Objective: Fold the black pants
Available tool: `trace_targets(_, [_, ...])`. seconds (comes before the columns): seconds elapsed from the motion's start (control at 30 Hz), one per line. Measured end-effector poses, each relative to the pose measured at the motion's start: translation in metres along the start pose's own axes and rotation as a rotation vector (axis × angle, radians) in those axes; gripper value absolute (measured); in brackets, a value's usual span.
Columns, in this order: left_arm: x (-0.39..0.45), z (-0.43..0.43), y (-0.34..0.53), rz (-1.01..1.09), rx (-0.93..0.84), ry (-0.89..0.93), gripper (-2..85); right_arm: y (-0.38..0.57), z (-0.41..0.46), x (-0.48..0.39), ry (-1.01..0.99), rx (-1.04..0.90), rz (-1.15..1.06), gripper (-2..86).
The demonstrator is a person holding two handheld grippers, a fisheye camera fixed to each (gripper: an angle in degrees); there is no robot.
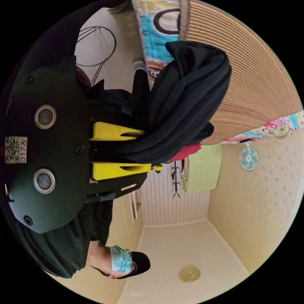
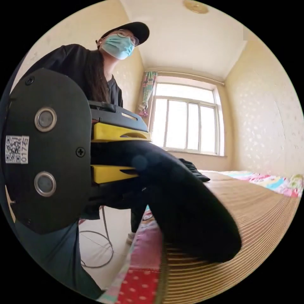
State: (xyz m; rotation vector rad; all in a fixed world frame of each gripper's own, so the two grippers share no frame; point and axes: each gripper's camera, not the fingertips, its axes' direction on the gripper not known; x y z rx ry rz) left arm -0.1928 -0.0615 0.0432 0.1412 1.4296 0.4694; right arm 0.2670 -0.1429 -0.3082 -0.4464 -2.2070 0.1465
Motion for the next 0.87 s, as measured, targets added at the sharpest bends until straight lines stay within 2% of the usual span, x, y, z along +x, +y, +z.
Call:
trace_targets(0.07, [0.063, 0.021, -0.039, 0.177, -0.043, -0.076, 10.6, -0.018, -0.020, -0.046, 0.086, -0.015, -0.130, 9.6])
trace_targets(0.17, [0.118, 0.067, -0.078, 0.370, -0.074, -0.049, 10.9, -0.033, -0.066, -0.116, 0.205, -0.023, -0.333, 9.4])
trace_targets(0.27, [0.146, 0.129, -0.113, 0.478, -0.093, -0.083, 11.3, -0.039, -0.111, -0.161, 0.390, -0.038, -0.433, 9.8])
trace_targets(0.33, [0.140, 0.170, -0.135, 0.481, -0.102, -0.110, 11.9, -0.042, -0.141, -0.161, 0.465, -0.006, -0.380, 10.2])
trace_targets(0.37, [0.122, 0.199, -0.151, 0.395, -0.150, -0.115, 13.2, -0.043, -0.163, -0.147, 0.503, 0.031, -0.282, 10.5])
trace_targets(0.43, [0.080, 0.236, -0.164, 0.237, -0.264, -0.109, 15.3, -0.033, -0.188, -0.113, 0.639, 0.078, -0.063, 11.1])
trace_targets(0.5, [0.032, 0.254, -0.155, 0.141, -0.366, -0.088, 15.9, 0.002, -0.205, -0.066, 0.918, 0.151, 0.278, 11.2])
trace_targets(0.6, [-0.040, 0.223, -0.113, 0.067, -0.391, -0.040, 13.7, 0.066, -0.190, -0.042, 1.144, 0.236, 0.421, 9.0])
trace_targets(0.63, [-0.068, 0.193, -0.097, 0.045, -0.356, -0.057, 13.6, 0.079, -0.185, -0.043, 1.135, 0.276, 0.399, 8.5])
trace_targets(0.7, [-0.109, 0.133, -0.075, -0.020, -0.250, -0.085, 13.5, 0.132, -0.159, -0.054, 1.057, 0.487, 0.304, 4.3])
trace_targets(0.77, [-0.139, 0.033, -0.047, -0.077, -0.001, -0.102, 12.6, 0.159, -0.134, -0.059, 1.066, 0.560, 0.274, 2.1])
trace_targets(0.8, [-0.141, 0.007, -0.041, -0.074, 0.056, -0.126, 12.0, 0.170, -0.115, -0.062, 1.095, 0.594, 0.252, 1.5])
trace_targets(0.87, [-0.132, -0.086, -0.021, -0.050, 0.249, -0.366, 11.0, 0.175, -0.085, -0.074, 1.141, 0.635, 0.170, 0.9])
